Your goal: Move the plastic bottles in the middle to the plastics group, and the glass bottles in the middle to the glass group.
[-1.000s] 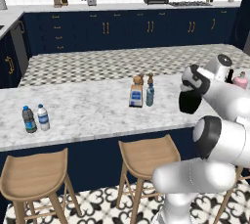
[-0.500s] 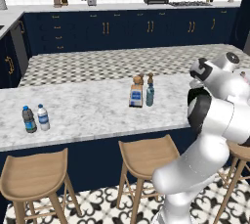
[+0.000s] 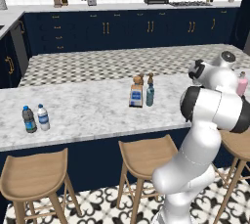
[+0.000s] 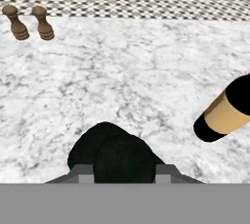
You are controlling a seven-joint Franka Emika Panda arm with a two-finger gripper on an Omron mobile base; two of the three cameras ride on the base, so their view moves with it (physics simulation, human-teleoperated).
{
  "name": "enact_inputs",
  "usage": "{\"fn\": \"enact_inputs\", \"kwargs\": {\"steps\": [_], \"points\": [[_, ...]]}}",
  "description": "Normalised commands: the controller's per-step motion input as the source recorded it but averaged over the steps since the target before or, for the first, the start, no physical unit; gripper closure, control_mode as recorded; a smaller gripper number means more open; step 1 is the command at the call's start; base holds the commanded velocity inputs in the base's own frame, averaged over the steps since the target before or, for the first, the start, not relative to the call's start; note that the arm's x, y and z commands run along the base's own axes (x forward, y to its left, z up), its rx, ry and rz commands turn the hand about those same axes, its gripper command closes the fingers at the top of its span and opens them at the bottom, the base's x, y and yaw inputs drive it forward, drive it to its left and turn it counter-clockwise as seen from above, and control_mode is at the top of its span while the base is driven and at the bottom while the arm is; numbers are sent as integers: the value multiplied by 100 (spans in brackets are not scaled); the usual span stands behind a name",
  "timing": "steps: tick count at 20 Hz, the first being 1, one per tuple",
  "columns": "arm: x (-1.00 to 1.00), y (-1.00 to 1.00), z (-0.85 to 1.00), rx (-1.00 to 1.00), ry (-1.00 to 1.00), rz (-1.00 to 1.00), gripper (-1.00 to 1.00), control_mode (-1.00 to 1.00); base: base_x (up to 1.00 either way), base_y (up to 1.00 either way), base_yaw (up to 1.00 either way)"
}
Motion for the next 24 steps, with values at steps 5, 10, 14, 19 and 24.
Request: {"fn": "enact_inputs", "kwargs": {"steps": [5, 10, 14, 19, 24], "points": [[0, -48, 0, 4, -9, -18, 100, -100, 0, 0, 0], [-9, -11, -14, 0, -14, -6, 100, -100, 0, 0, 0], [-7, 0, -3, -1, -3, -7, 100, -100, 0, 0, 0], [0, -4, 6, -1, 1, -9, 100, -100, 0, 0, 0], [0, -47, 0, 1, 1, -10, 100, -100, 0, 0, 0]]}}
